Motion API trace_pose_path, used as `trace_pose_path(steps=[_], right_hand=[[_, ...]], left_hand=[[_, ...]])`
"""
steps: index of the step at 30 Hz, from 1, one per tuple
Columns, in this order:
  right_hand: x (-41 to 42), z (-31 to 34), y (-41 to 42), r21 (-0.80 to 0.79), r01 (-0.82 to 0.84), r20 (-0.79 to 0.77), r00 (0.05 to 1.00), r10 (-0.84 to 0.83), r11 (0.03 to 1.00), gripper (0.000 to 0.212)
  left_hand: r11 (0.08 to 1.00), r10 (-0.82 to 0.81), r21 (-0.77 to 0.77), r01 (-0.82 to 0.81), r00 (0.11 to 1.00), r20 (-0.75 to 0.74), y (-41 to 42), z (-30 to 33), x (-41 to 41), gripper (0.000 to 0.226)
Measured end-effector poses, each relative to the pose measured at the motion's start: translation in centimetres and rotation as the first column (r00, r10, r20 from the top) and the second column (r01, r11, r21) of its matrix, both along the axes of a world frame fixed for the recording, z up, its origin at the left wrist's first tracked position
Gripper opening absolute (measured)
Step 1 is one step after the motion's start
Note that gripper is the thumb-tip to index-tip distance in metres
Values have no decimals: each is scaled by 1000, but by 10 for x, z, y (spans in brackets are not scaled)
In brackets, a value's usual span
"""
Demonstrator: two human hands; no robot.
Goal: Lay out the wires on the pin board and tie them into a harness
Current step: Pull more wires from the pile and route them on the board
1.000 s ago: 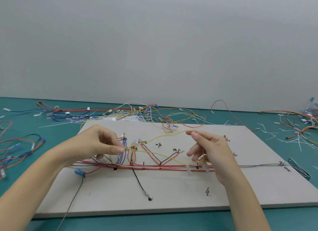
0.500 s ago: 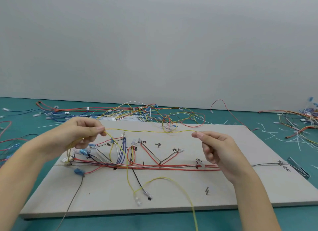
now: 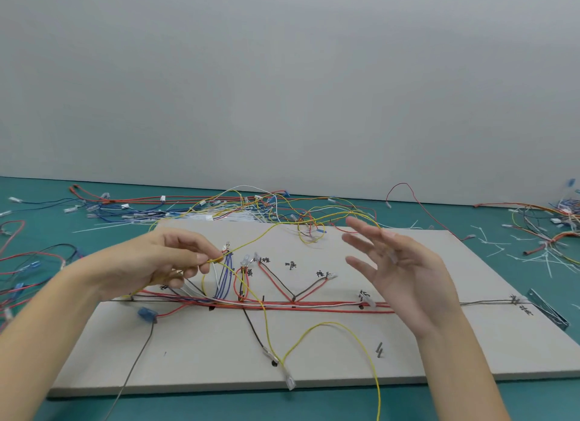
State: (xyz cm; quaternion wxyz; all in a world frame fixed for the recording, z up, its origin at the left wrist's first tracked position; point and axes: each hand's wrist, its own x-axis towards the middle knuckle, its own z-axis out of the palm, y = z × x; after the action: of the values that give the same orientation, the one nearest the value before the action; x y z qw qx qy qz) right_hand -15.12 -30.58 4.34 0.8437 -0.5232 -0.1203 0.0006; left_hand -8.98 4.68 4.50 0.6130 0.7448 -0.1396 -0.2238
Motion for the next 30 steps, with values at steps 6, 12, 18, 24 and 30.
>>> trace_pose_path(steps=[6, 12, 18, 24, 30], right_hand=[[-3, 2, 2, 306, -230, 92, 973, 211, 924, 19], [-9, 4, 15, 395, -588, 211, 806, 554, 706, 34], [-12, 0, 32, -179, -579, 37, 804, 593, 795, 21], [-14, -4, 32, -552, -615, -132, 731, 669, 563, 29], [-14, -2, 36, -469, -566, -159, 810, 565, 679, 45]], left_hand=[[994, 94, 51, -95, 995, 32, -3, -4, 4, 19], [972, 227, -64, -226, 974, 16, -3, -5, 10, 21], [856, 226, -421, -300, 950, -216, -3, -1, 11, 33], [834, 195, -494, -245, 969, -150, 0, 5, 6, 25], [781, 212, -574, -245, 969, -125, 6, 10, 5, 23]])
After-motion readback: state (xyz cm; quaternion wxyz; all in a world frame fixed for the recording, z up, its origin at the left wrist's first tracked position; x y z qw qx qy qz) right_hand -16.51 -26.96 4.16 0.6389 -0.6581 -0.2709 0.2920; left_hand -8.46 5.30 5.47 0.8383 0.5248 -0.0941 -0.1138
